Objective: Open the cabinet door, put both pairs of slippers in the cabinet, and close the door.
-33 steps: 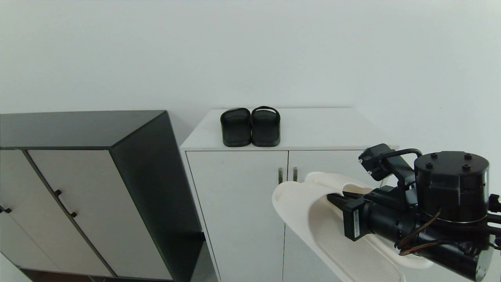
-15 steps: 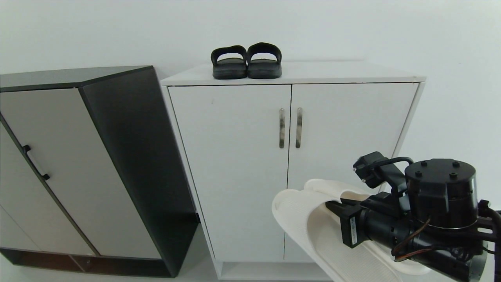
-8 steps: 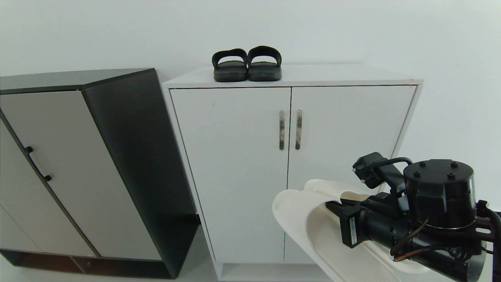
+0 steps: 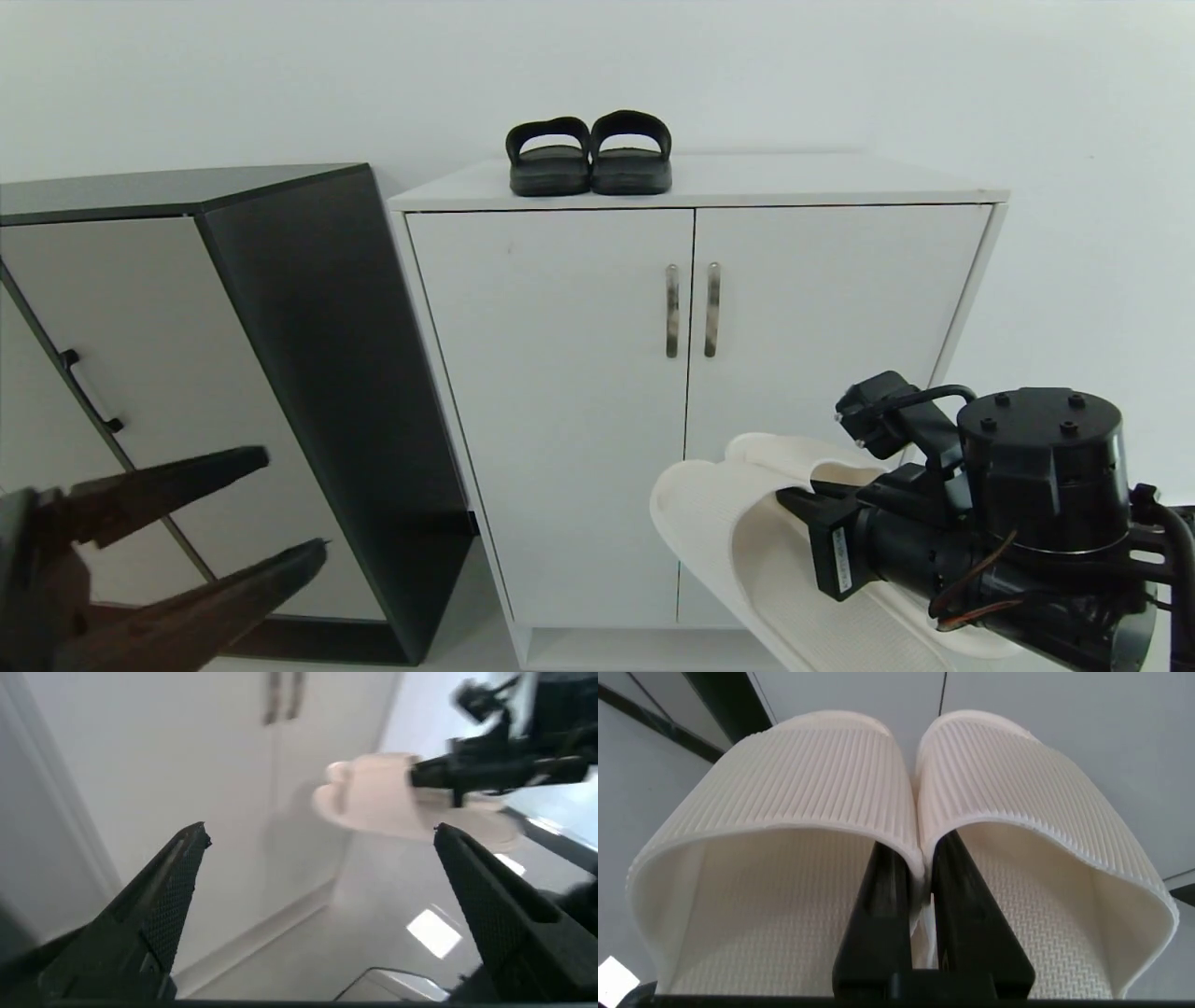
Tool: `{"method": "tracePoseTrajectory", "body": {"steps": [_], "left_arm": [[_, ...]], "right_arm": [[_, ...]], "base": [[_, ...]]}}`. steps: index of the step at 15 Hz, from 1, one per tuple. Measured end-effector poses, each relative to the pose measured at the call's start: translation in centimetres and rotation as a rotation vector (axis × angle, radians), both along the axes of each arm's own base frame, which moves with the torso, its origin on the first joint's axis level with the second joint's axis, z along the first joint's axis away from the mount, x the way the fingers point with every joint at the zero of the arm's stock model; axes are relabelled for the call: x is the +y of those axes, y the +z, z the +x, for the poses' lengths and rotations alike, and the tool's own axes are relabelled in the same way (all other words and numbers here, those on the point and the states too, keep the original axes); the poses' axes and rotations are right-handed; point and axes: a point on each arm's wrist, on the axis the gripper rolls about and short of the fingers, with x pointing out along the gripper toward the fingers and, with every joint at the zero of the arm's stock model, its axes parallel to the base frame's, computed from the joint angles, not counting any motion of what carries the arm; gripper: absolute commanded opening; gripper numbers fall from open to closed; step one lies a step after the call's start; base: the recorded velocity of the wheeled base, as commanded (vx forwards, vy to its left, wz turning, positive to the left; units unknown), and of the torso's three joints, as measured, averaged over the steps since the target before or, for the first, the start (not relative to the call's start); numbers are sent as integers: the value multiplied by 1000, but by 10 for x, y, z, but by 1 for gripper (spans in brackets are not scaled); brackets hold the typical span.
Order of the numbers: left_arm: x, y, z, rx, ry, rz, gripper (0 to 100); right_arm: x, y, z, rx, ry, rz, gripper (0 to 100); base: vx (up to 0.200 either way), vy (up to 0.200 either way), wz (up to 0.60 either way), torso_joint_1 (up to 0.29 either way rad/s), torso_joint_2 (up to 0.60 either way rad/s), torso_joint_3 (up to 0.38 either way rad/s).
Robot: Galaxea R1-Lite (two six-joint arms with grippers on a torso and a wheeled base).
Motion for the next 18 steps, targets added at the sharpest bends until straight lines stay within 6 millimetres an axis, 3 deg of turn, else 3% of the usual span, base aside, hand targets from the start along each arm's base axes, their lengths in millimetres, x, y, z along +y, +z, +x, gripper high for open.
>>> {"method": "tracePoseTrajectory", "body": {"steps": [3, 10, 14, 18], "left_arm": [[-31, 22, 41, -16, -125, -32, 100], [-115, 40, 136, 22, -300, -97, 100], [-156, 49, 168, 59, -403, -142, 100], [-176, 49, 188, 116, -518, -155, 100]], "right_arm": [[1, 3, 1, -23, 2, 22, 0], [1, 0, 0, -9, 29, 25, 0], [-1, -2, 0, 1, 37, 22, 0], [0, -2, 0, -4, 37, 27, 0]], "base": [[0, 0, 0, -12, 150, 105], [0, 0, 0, 0, 8, 5], [0, 0, 0, 0, 0, 0], [0, 0, 0, 0, 0, 0]]}}
